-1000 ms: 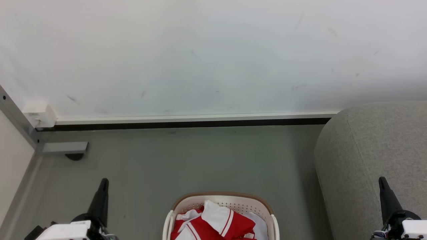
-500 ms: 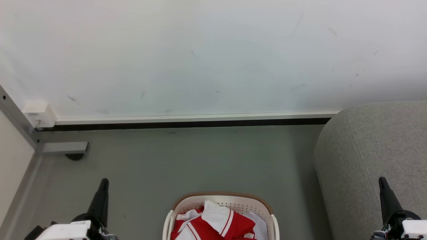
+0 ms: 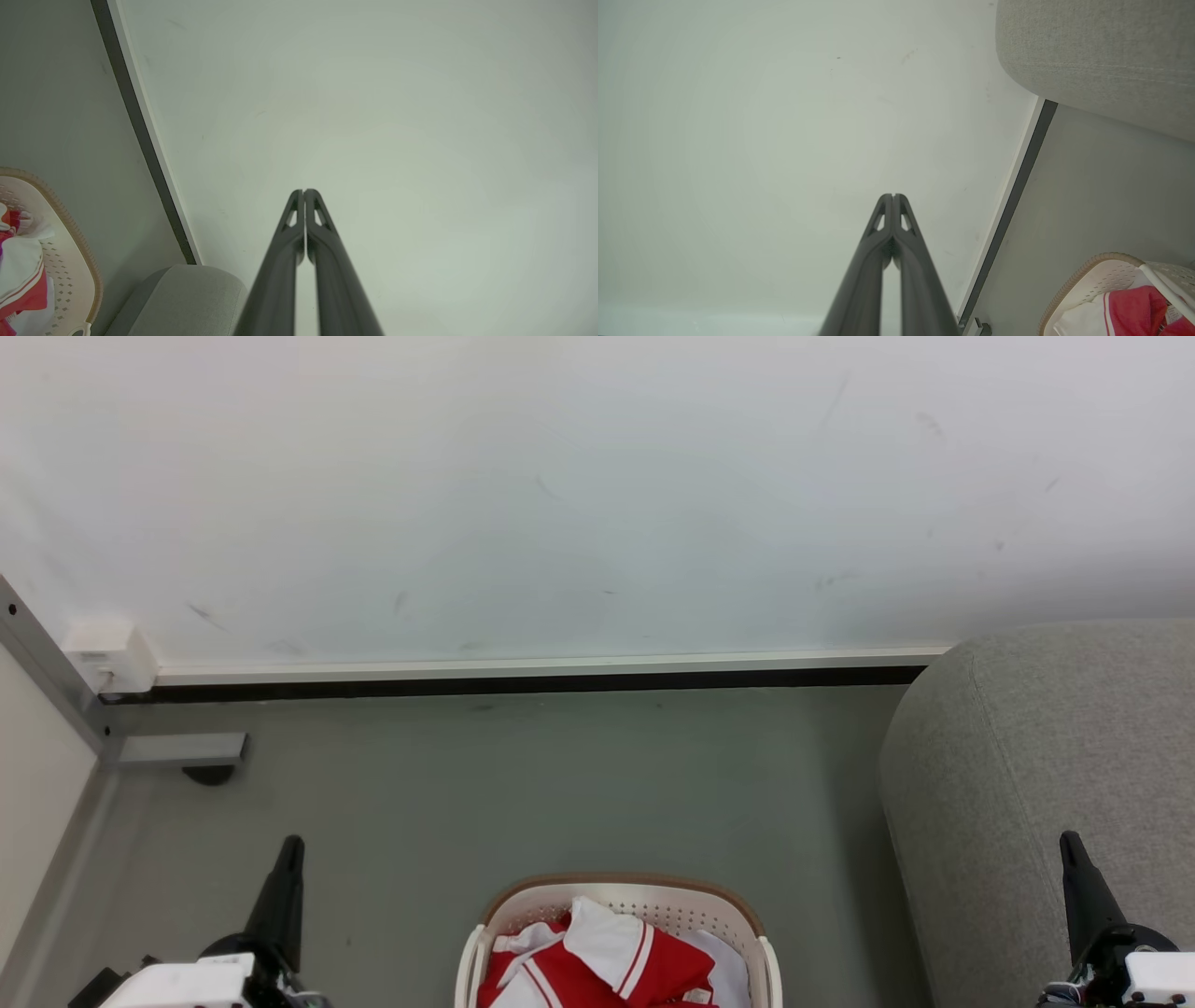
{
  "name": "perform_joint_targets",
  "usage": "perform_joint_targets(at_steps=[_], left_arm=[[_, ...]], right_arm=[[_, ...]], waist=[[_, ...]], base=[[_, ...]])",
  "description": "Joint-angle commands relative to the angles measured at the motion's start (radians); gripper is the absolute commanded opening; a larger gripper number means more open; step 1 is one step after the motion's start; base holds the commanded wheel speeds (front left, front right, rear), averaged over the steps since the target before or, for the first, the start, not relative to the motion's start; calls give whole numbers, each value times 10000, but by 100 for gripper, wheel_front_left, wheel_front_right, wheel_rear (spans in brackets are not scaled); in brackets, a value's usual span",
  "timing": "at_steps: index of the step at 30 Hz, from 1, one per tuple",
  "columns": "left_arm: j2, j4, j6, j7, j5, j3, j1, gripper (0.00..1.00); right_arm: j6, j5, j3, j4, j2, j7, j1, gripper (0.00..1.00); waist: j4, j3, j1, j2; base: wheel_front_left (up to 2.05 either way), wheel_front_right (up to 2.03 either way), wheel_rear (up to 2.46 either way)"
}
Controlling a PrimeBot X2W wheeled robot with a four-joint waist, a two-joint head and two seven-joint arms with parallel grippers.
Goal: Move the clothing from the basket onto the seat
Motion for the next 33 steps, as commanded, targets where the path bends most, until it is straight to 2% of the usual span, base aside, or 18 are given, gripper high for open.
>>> perform_joint_targets(at_steps=[1,23,24,33], left_arm=[[30,-26,-22,21,-149,17,-96,0],[30,-26,-22,20,-149,17,-96,0],[-4,26,0,-8,8,-4,11,100],[-53,248,1,-352,143,-295,174,100]], right_arm=[[-31,-2,-33,-42,-64,17,-133,0],[-32,-2,-33,-42,-64,17,-134,0],[0,-1,5,24,8,-9,14,100],[-1,-238,216,129,91,-353,250,100]], waist=[[0,0,0,0],[0,0,0,0],[0,0,0,0],[3,1,0,0]], base=[[0,0,0],[0,0,0],[0,0,0],[0,0,0]])
